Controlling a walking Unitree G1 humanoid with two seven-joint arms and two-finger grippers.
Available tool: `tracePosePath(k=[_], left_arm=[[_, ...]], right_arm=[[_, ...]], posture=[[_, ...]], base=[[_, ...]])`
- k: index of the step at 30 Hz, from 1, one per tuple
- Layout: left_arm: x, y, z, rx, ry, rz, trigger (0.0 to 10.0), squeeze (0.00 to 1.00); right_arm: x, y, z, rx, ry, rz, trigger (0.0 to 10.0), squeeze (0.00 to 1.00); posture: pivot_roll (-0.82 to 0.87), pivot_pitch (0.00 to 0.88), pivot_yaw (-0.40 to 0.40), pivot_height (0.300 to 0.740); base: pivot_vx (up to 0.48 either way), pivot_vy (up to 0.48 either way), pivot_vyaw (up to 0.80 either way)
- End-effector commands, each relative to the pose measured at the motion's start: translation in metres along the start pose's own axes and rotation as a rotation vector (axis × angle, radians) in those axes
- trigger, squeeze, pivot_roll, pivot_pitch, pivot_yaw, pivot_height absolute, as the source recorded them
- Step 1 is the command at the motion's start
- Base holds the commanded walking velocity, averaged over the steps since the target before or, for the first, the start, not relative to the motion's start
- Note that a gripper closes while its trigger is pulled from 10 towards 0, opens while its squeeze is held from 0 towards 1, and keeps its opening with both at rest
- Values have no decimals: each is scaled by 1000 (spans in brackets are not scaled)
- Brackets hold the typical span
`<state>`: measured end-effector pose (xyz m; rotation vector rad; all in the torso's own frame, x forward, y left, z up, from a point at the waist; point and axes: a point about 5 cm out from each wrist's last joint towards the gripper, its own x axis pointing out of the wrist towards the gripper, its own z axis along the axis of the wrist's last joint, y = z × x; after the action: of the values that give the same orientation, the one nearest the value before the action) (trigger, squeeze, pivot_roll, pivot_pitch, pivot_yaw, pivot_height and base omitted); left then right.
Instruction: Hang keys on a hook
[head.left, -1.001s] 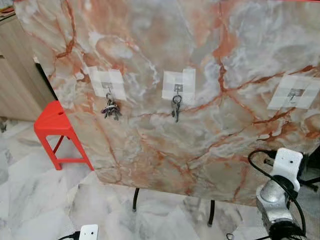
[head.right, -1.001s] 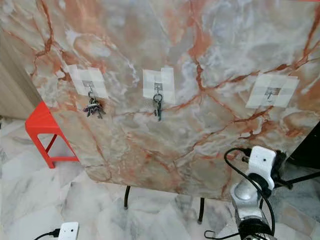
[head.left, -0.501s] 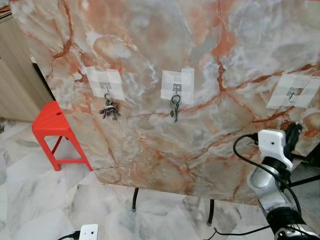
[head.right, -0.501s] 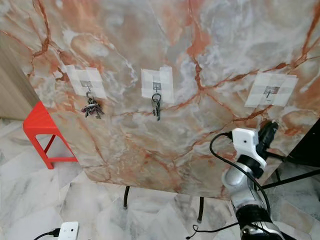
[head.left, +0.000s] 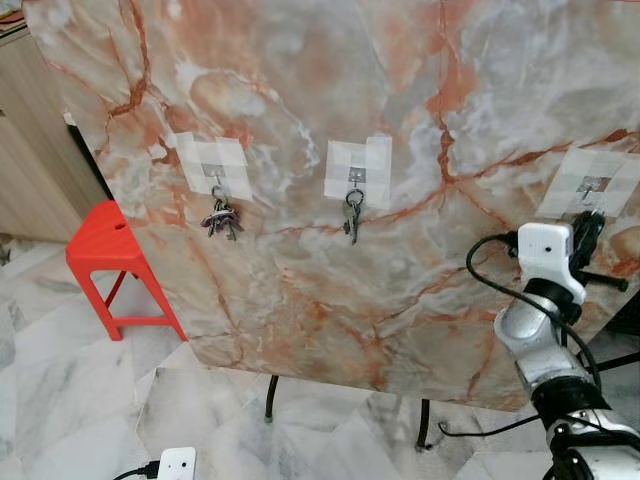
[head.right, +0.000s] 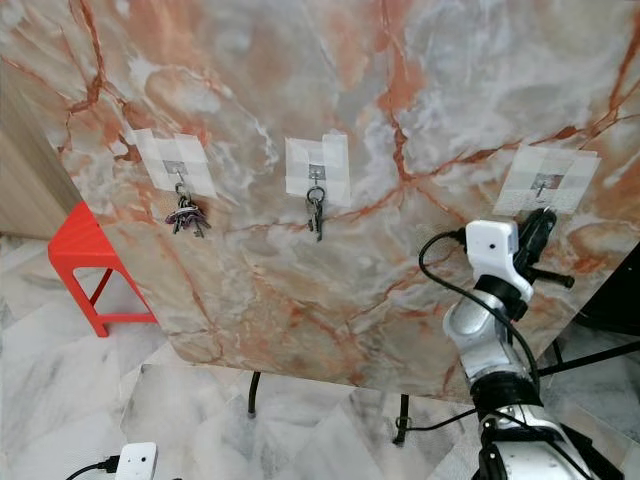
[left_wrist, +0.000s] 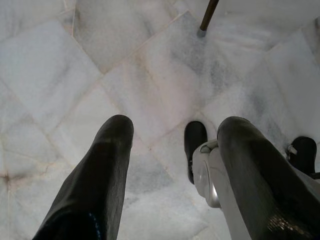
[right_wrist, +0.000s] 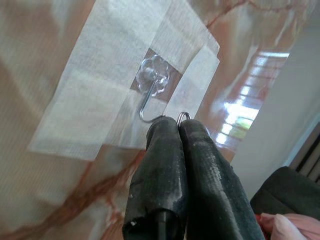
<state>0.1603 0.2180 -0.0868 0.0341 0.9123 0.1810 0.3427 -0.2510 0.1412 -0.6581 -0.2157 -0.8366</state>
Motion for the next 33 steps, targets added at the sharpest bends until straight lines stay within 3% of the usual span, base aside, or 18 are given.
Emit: tracePosePath(k=[1, 19, 33], left_arm=[[0, 1, 1, 10, -3, 1, 10000, 0], [0, 0, -1, 8, 3, 2, 10000, 0], [0, 0, -1, 4, 8, 0, 10000, 0]], right_arm=[[2, 1, 1, -7, -5, 13, 10000, 0], [3, 7, 4, -19, -2, 69, 10000, 0], [5, 3, 5, -23, -16, 16, 10000, 0]], posture=[[-30, 9, 26, 740], [-32, 5, 22, 740], [-32, 7, 20, 740]], base=[[0, 0, 0], [0, 0, 0], [0, 0, 0]])
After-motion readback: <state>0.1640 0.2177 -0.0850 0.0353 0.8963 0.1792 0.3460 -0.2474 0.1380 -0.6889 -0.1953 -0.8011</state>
